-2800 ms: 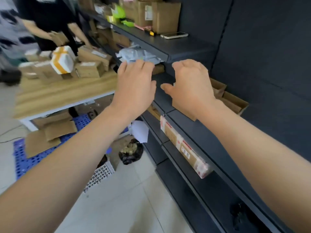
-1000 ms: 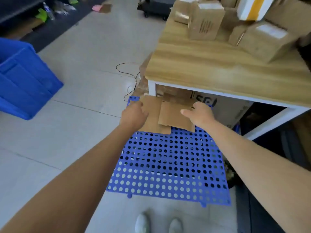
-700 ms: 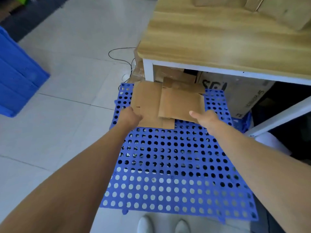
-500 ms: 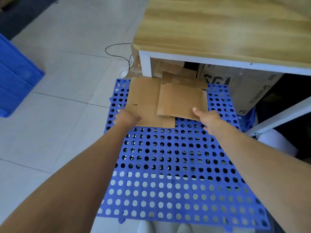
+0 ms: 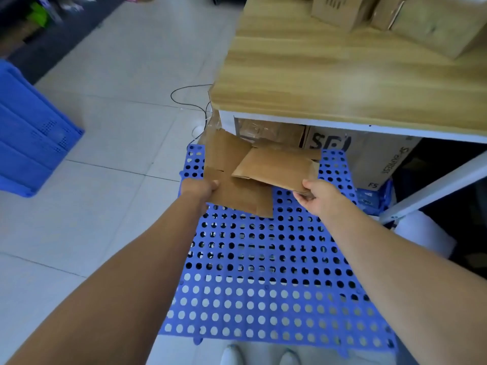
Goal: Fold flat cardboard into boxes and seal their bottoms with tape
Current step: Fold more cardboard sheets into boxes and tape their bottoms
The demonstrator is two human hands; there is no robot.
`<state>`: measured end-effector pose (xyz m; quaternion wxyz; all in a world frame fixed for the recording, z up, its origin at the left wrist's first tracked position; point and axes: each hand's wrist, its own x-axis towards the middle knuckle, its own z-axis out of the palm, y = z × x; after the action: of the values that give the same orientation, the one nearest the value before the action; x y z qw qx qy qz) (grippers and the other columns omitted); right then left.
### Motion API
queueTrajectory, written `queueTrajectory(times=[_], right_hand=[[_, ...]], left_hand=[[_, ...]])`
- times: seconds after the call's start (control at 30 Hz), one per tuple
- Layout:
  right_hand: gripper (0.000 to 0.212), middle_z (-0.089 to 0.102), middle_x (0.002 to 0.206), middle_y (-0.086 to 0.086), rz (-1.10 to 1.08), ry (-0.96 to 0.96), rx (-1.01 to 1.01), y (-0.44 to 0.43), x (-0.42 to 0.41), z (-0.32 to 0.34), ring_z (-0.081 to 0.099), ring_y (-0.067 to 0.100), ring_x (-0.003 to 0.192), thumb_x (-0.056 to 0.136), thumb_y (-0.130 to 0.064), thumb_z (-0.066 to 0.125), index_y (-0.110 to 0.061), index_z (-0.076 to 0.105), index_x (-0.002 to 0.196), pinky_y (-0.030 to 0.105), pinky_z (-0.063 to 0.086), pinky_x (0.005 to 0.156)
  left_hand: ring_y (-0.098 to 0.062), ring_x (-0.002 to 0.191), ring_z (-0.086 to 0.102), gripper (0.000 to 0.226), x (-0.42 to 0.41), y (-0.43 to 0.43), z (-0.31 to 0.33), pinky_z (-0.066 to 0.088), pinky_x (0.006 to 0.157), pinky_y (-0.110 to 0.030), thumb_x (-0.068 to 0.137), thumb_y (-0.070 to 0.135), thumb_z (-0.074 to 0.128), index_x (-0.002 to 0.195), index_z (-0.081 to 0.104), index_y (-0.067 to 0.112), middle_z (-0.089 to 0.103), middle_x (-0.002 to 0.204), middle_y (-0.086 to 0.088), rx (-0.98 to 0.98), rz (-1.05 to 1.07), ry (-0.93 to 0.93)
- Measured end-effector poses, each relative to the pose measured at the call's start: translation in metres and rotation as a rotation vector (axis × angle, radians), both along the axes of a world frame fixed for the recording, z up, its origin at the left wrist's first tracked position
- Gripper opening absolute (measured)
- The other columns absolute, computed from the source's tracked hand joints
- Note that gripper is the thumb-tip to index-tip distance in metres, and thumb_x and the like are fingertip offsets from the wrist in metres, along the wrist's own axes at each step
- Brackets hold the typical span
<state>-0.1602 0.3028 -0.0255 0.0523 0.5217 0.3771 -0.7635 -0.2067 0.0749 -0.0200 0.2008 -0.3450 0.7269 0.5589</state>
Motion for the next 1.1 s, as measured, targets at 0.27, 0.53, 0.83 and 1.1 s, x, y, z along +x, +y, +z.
queueTrajectory(times=[0.27, 0.53, 0.83, 1.1], right_hand=[[0.031, 0.055, 0.126, 0.017, 0.092, 0.002, 0.027, 0.001, 0.049, 0.123, 0.058, 0.024, 0.089, 0.096, 0.004, 0.049, -0.002, 0.049, 0.127, 0.031, 0.05, 0.067], [0.034, 0.056, 0.129, 0.016, -0.022, 0.17, 0.19, 0.022, 0.091, 0.25, 0.058, 0.027, 0.113, 0.094, 0.005, 0.052, 0.0, 0.049, 0.127, 0.031, 0.05, 0.074], [0.04, 0.051, 0.136, 0.018, -0.46, 0.324, 0.362, 0.023, 0.208, 0.338, 0.051, 0.03, 0.123, 0.095, 0.005, 0.049, -0.001, 0.044, 0.134, 0.034, 0.048, 0.076], [0.029, 0.055, 0.118, 0.014, -0.887, 0.192, 0.507, 0.001, 0.4, 0.362, 0.054, 0.025, 0.1, 0.092, 0.004, 0.054, -0.003, 0.05, 0.12, 0.03, 0.049, 0.057]], left_hand=[[-0.029, 0.093, 0.054, 0.042, 0.034, -0.001, 0.131, 0.045, 0.076, -0.038, 0.086, 0.013, 0.069, 0.119, 0.049, -0.003, 0.057, 0.113, -0.017, -0.124, -0.105, 0.06], [-0.032, 0.099, 0.056, 0.04, 0.053, 0.026, 0.248, 0.045, 0.074, -0.038, 0.088, 0.01, 0.064, 0.123, 0.048, -0.003, 0.058, 0.108, -0.016, -0.065, -0.245, 0.225], [-0.022, 0.086, 0.05, 0.031, 0.088, 0.084, 0.321, 0.049, 0.078, -0.037, 0.1, 0.011, 0.047, 0.128, 0.046, -0.001, 0.055, 0.121, -0.017, 0.129, -0.691, 0.341], [-0.022, 0.099, 0.051, 0.037, 0.214, 0.153, 0.331, 0.045, 0.08, -0.036, 0.095, 0.004, 0.054, 0.131, 0.045, 0.002, 0.055, 0.125, -0.011, 0.344, -1.029, 0.216]])
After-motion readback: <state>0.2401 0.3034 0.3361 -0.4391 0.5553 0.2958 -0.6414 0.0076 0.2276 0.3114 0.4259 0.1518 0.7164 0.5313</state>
